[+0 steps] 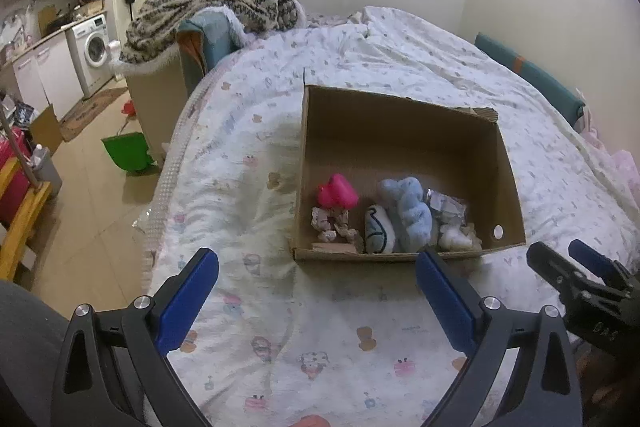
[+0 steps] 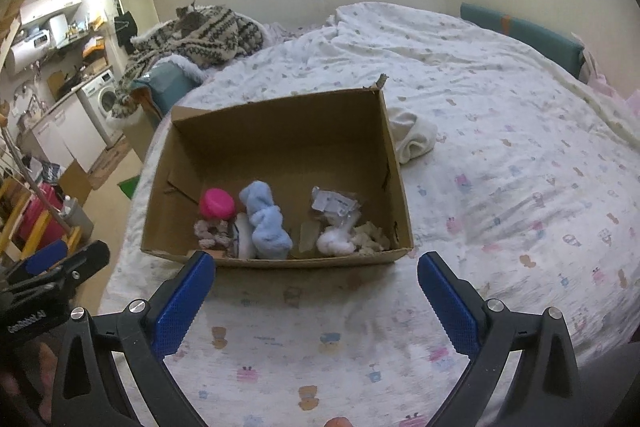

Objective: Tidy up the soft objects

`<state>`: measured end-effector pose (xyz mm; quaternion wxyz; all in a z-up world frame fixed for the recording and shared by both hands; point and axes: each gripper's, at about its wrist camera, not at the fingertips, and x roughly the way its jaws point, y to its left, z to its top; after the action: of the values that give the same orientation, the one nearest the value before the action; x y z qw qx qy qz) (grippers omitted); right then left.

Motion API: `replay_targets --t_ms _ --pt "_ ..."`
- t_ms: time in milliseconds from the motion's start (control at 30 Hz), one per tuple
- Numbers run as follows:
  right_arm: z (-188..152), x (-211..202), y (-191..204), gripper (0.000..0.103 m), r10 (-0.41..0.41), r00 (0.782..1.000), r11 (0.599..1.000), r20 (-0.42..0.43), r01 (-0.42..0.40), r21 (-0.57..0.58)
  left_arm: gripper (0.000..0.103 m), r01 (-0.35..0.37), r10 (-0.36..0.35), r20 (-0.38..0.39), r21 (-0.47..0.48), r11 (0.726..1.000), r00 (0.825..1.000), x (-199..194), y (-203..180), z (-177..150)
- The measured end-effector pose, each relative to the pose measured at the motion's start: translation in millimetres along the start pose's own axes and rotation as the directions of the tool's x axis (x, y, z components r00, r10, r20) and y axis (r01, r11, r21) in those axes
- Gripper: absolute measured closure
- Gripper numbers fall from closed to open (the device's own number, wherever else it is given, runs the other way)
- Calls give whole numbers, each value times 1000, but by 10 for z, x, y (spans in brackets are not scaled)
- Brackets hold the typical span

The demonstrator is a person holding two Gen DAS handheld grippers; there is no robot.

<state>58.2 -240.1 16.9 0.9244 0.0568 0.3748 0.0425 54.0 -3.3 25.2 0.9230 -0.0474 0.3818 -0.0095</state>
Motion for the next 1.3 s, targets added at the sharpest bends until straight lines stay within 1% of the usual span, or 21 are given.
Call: replay_targets --t_ms 133,233,333,667,1000,1167,1300 --pt "-10 44 -9 0 -1 1000 1000 -12 1 -2 4 12 -12 -3 -6 1000 1000 19 -7 9" --pt "-3 65 -3 0 11 1000 1000 -17 -11 -2 4 9 -9 -1 6 1000 1000 25 -43 4" --pt "-6 71 24 0 4 1000 1000 -12 -4 -12 4 3 -3 4 20 1000 1000 25 -74 -1" --pt "-9 107 61 0 -1 1000 1000 -15 0 -30 4 8 -8 -4 12 1000 1000 38 -73 -5" --pt "-11 96 70 0 -5 1000 999 -12 4 -36 4 0 0 -17 -2 1000 1000 68 -53 -16" --pt "-10 98 70 0 -5 1000 999 -13 5 -38 4 -23 24 -20 10 1000 1000 84 -63 -26" --pt "-9 96 70 0 -6 1000 999 -13 6 -40 4 -21 21 -28 2 1000 999 99 -48 -27"
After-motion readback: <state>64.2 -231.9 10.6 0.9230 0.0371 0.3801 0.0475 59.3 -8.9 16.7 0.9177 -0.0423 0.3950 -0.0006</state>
